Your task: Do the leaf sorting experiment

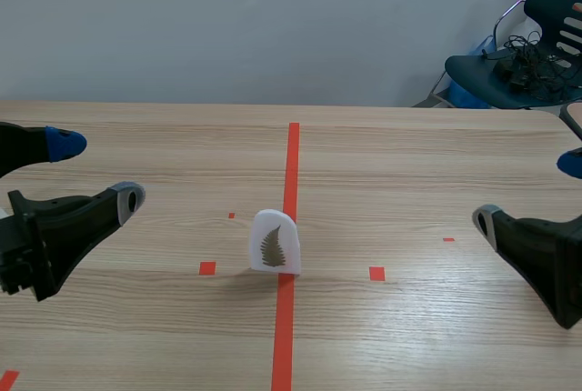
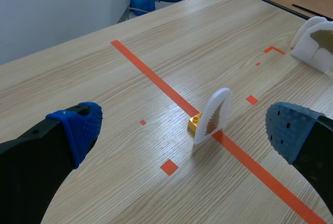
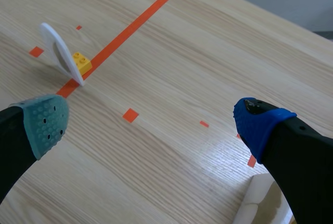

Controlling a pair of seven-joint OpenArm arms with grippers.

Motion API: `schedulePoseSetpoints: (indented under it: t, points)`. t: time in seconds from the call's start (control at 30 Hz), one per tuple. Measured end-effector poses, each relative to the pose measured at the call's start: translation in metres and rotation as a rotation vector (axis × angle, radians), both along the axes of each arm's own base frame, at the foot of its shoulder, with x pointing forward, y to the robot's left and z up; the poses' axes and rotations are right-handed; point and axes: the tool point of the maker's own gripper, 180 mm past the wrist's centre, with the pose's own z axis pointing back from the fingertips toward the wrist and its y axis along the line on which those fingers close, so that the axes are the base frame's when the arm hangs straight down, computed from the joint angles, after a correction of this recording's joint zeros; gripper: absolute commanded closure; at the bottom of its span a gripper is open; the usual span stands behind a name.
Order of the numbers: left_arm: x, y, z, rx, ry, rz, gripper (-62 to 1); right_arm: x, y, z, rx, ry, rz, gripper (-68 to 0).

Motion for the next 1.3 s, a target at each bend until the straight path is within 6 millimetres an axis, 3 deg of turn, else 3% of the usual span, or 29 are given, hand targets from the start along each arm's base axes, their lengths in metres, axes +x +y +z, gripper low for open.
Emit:
schedulePoseSetpoints:
  t: [0.13,0.37,0.53,0.6,0.7,0.87,1.0,1.1,1.23,1.3]
  points:
    - [0.0,0.0,-0.002,0.005,0.006,-0.001,-62.3,0.004,0.003,0.011,0.03,-0.05,0.007,-67.9]
    - [-0.003,-0.003,-0.007,0.016,0.023,-0.012,-62.3,0.004,0.005,0.011,0.038,-0.051,0.014,-67.9]
    - [-0.004,-0.002,-0.027,0.14,0.03,-0.001,-62.3,0.004,0.005,0.01,0.038,-0.05,0.013,-67.9]
    - [-0.009,-0.014,-0.034,0.128,0.026,-0.034,-62.3,0.004,0.005,0.01,0.038,-0.05,0.013,-67.9]
    - [-0.013,-0.029,-0.061,0.118,0.058,-0.069,-62.3,0.004,0.005,0.01,0.037,-0.05,0.013,-67.9]
    - [-0.001,-0.034,-0.12,0.164,0.116,-0.074,-62.3,0.004,0.005,0.01,0.038,-0.05,0.013,-67.9]
    - [0.012,-0.054,-0.148,0.166,0.133,-0.117,-62.3,0.004,0.005,0.01,0.037,-0.05,0.013,-67.9]
    - [0.018,-0.079,-0.156,0.15,0.13,-0.167,-62.3,0.003,0.005,0.01,0.037,-0.049,0.013,-67.9]
    - [0.023,-0.113,-0.156,0.13,0.112,-0.212,-62.3,0.003,0.005,0.01,0.037,-0.049,0.013,-67.9]
    - [0.025,-0.126,-0.151,0.117,0.083,-0.223,-56.6,0.003,0.005,0.009,0.035,-0.046,0.013,-67.9]
